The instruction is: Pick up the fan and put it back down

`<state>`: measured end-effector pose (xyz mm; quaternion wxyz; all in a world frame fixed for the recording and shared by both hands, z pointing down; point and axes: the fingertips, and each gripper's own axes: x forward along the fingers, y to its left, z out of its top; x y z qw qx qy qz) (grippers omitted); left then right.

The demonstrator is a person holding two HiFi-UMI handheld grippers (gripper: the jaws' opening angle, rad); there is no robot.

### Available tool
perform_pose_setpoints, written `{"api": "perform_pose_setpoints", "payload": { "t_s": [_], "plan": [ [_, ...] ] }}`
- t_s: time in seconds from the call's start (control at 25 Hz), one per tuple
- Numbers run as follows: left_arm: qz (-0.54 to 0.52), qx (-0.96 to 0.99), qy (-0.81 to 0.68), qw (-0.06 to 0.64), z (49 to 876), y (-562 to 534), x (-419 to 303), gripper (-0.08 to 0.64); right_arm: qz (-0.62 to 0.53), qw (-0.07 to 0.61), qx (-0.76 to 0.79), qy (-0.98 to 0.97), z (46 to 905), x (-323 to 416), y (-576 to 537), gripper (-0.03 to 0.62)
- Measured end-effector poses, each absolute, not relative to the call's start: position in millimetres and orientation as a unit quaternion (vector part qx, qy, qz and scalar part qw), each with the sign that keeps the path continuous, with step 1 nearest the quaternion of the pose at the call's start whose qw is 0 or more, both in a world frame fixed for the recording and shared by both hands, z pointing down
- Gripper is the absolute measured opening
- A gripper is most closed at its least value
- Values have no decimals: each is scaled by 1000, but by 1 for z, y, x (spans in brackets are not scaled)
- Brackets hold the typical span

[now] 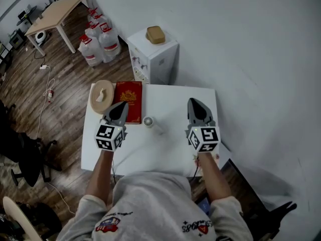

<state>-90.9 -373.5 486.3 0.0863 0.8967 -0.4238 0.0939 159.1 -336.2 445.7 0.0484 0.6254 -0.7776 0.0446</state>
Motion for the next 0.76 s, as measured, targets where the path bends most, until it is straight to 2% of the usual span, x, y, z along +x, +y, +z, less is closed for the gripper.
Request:
{"api": "perform_pose_setpoints", "payload": {
  "t_s": [0.76],
  "plan": [
    [104, 899, -415, 96, 493, -361, -88, 5, 46, 51, 621, -781, 450, 154, -322, -2]
  ]
}}
